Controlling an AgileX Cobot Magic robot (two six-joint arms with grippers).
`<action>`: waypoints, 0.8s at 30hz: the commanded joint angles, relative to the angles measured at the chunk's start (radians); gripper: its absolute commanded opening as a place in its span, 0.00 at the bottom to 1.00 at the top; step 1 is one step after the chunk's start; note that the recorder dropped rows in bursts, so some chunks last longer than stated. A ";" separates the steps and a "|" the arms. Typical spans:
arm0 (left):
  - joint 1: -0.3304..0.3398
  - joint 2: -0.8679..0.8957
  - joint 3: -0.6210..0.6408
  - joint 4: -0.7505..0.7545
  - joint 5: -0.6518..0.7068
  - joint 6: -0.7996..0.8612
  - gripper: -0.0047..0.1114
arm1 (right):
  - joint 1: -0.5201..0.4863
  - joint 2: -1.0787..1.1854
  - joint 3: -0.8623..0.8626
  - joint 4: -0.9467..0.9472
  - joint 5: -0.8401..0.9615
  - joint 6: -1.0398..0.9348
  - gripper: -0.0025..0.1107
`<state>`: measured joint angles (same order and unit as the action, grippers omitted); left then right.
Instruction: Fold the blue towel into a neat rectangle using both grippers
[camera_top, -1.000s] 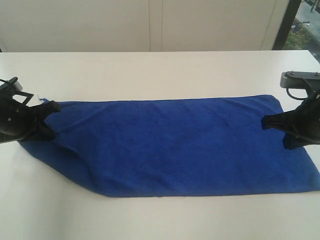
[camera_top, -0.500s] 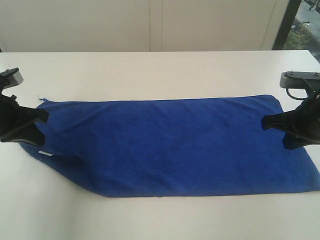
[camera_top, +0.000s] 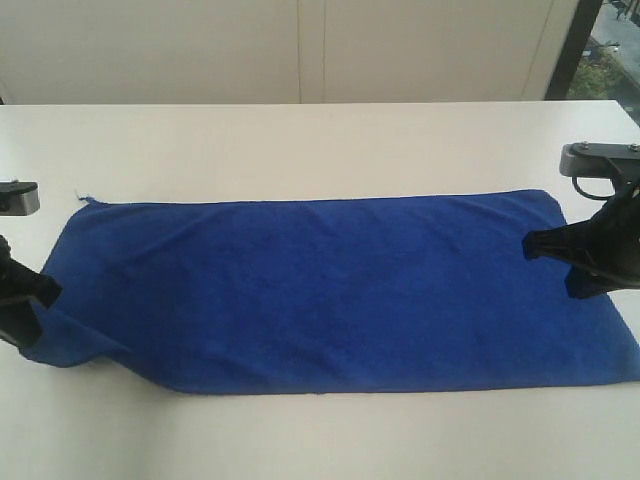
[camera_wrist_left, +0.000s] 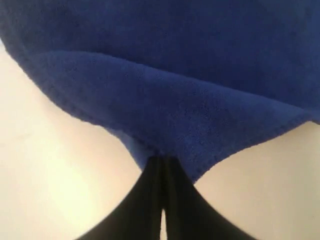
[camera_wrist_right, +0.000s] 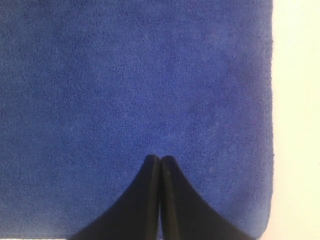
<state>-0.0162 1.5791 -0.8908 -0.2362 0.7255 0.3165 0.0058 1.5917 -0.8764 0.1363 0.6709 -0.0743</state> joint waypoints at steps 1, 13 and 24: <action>0.003 -0.010 0.006 0.016 0.030 -0.008 0.04 | -0.006 -0.008 -0.008 -0.001 -0.001 -0.012 0.02; 0.003 -0.006 0.006 0.102 0.033 -0.006 0.04 | -0.006 -0.008 -0.008 -0.001 0.000 -0.012 0.02; 0.003 -0.006 0.006 0.102 0.009 -0.006 0.16 | -0.006 -0.008 -0.008 -0.001 -0.002 -0.012 0.02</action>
<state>-0.0162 1.5791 -0.8908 -0.1319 0.7273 0.3145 0.0058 1.5917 -0.8764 0.1363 0.6709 -0.0743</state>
